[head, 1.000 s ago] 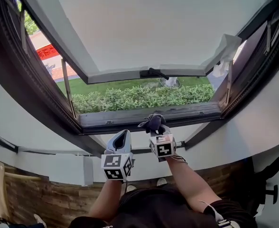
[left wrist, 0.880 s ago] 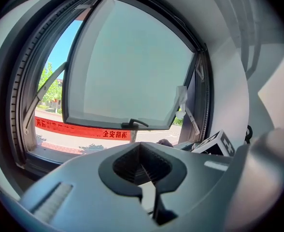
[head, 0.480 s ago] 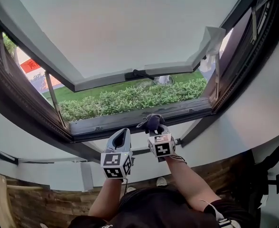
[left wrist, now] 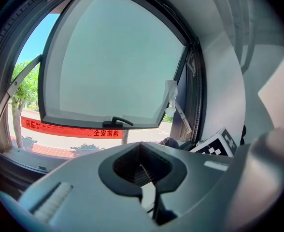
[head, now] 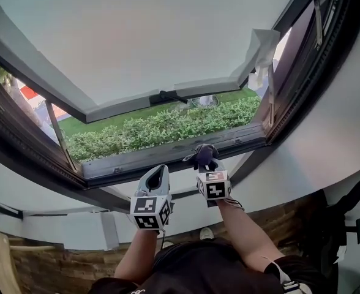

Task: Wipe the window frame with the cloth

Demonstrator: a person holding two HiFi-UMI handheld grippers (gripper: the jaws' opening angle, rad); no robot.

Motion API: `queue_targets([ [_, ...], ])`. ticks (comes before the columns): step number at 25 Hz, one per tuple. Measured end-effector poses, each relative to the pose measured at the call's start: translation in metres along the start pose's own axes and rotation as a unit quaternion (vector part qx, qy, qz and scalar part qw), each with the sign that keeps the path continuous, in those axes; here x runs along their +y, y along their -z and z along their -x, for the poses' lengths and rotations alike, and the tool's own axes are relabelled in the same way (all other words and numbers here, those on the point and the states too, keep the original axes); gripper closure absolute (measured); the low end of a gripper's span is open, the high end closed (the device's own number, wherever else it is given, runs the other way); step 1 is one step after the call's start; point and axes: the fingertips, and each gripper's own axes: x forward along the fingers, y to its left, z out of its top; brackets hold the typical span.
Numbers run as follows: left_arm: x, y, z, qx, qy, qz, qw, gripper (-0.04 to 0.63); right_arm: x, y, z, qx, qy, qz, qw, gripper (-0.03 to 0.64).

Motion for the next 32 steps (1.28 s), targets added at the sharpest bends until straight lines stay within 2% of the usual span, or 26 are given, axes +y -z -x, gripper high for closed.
queue_targets([
  [17, -0.040, -0.005, -0.030, 0.010, 0.031, -0.026, 0.9991, 0.587, -0.101, -0.004, 0.018, 0.027, 0.093, -0.010, 0.995, 0.583],
  [21, -0.047, -0.003, -0.034, 0.013, 0.035, -0.029, 0.9989, 0.586, -0.125, 0.000, 0.022, 0.046, 0.118, -0.010, 0.992, 0.583],
  [26, -0.055, -0.002, -0.037, 0.016, 0.041, -0.034, 0.9985, 0.588, -0.169, 0.002, 0.029, 0.044, 0.165, -0.001, 0.985, 0.583],
  [32, -0.064, -0.001, -0.044, 0.019, 0.050, -0.039, 0.9978, 0.586, -0.211, 0.006, 0.035, 0.055, 0.192, -0.012, 0.980, 0.583],
])
